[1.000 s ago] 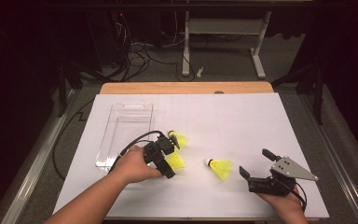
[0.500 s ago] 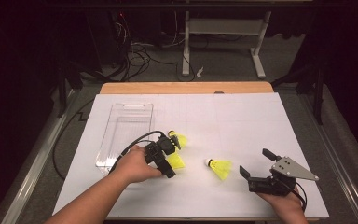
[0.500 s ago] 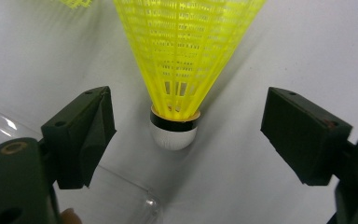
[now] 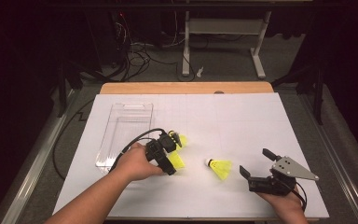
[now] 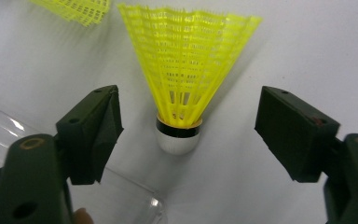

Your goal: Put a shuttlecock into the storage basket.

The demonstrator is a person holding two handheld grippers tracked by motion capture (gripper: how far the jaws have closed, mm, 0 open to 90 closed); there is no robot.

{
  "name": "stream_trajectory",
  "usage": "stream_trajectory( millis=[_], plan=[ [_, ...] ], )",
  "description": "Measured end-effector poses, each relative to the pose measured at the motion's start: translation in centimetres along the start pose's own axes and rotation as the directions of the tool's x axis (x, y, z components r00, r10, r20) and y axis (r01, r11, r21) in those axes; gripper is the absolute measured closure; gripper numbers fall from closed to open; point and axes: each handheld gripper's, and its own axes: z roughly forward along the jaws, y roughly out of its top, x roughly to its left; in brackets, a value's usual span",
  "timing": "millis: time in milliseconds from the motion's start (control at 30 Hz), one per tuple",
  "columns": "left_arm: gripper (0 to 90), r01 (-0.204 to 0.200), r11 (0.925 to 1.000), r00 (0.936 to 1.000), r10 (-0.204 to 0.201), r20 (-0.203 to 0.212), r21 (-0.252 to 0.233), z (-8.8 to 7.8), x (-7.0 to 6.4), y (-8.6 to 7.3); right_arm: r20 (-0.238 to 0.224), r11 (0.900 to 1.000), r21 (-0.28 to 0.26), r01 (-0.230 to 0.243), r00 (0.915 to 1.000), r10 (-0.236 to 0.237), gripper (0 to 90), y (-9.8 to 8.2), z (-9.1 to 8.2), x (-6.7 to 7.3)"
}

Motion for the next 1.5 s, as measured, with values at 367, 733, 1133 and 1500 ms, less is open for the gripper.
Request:
stream_trajectory(
  millis=[367, 733, 1133, 1500],
  plan=[
    [31.8, -0.025, 0.9989, 0.9994, 0.026, -0.022, 0.041, 0.6, -0.1, -0.1, -0.003, 1.0, -0.005, -0.005, 1.0, 0.005, 0.2, 0.0, -0.1, 0.0],
    [42.6, -0.035, 0.9972, 0.9983, 0.038, -0.045, 0.065, 0.6, -0.1, -0.3, -0.004, 1.0, 0.002, -0.009, 1.0, 0.009, 0.2, -0.1, 0.0, 0.0],
    [45.9, -0.055, 0.9973, 0.998, 0.056, -0.028, 0.05, -0.1, -0.3, -0.2, -0.002, 1.0, 0.003, -0.011, 0.9999, 0.011, 0.3, -0.1, 0.1, -0.1],
    [40.4, -0.07, 0.9965, 0.995, 0.073, -0.068, 0.045, 0.6, -0.8, 0.8, -0.005, 1.0, -0.001, -0.012, 0.9999, 0.012, 0.3, -0.1, 0.0, -0.1]
  ],
)
